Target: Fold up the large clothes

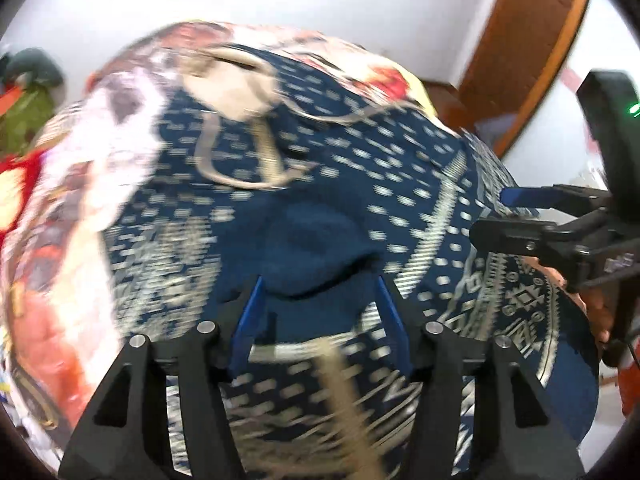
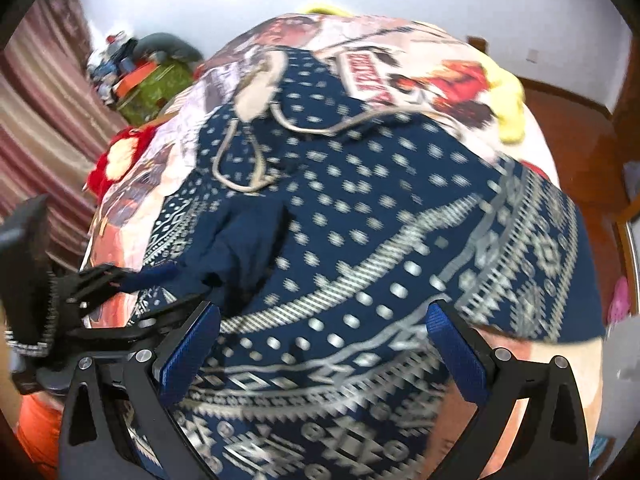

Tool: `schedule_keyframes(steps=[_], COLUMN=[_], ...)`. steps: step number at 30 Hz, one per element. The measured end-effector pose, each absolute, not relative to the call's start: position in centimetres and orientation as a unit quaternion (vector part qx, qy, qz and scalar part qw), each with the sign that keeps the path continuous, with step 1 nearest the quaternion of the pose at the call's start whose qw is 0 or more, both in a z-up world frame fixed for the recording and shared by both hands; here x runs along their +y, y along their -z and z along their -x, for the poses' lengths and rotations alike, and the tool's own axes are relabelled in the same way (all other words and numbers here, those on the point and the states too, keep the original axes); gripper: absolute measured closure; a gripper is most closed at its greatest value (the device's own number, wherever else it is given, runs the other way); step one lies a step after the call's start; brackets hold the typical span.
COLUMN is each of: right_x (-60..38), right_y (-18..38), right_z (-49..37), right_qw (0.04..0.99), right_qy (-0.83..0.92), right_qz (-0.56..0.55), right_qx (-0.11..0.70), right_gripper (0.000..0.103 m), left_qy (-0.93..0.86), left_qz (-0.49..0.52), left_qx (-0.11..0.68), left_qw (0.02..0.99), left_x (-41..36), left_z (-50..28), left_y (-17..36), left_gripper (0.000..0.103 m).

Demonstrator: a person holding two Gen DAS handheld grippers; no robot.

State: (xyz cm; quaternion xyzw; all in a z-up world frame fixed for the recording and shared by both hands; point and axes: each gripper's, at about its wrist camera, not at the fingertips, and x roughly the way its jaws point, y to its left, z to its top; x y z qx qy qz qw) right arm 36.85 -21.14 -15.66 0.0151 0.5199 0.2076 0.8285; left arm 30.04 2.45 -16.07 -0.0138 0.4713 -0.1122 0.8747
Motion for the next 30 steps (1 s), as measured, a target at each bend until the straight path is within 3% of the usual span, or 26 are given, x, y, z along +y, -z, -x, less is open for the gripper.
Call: schedule_keyframes(steps=[5, 13, 17, 21, 23, 25, 30], right_x=[-16.4, -7.6, -3.3, -0.3, 0.8, 1.0, 0.0], right_y=[15.9, 17.6, 19.7, 22.3, 23.7, 24.4, 23.9], right_z=[-37.6, -37.3, -37.6, -38.3, -38.4, -38.5, -39.3], right_qw=[0.822, 0.803, 0.785, 0.767, 0.762, 0.757, 0.77], right_qy=[-0.235, -0.285, -0.292, -0.292, -0.288, -0.299, -0.298], right_qz=[0.031, 0.142, 0.182, 0.211, 0.243, 0.248, 0.222], right_qx=[0.518, 0.503, 0.516, 0.531, 0.527, 0.526, 0.518], right_gripper=[0.0, 0.002, 0.018, 0.025, 0.037, 0.042, 0.076], left_qy=[0.018, -0.056, -0.058, -0.058, -0.068, -0.074, -0.105], left_qz=[-0.001, 0.051, 0.066, 0.091, 0.1, 0.102, 0.079], left_qx=[0.455, 0.52, 0.541, 0.552, 0.548, 0.54, 0.519], left_qw=[0.89, 0.851, 0.836, 0.827, 0.827, 0.832, 0.844], left_x=[9.4, 18.2, 19.4, 20.0, 20.1, 20.2, 19.3], left_z=[-28.1, -25.6, -25.4, -26.3, -26.9, -27.5, -28.5], left_y=[16.1, 22.9, 26.1, 28.4, 28.8, 29.1, 29.6], left_gripper=[0.039, 0.039, 0.039, 0.039, 0.039, 0.039, 0.038])
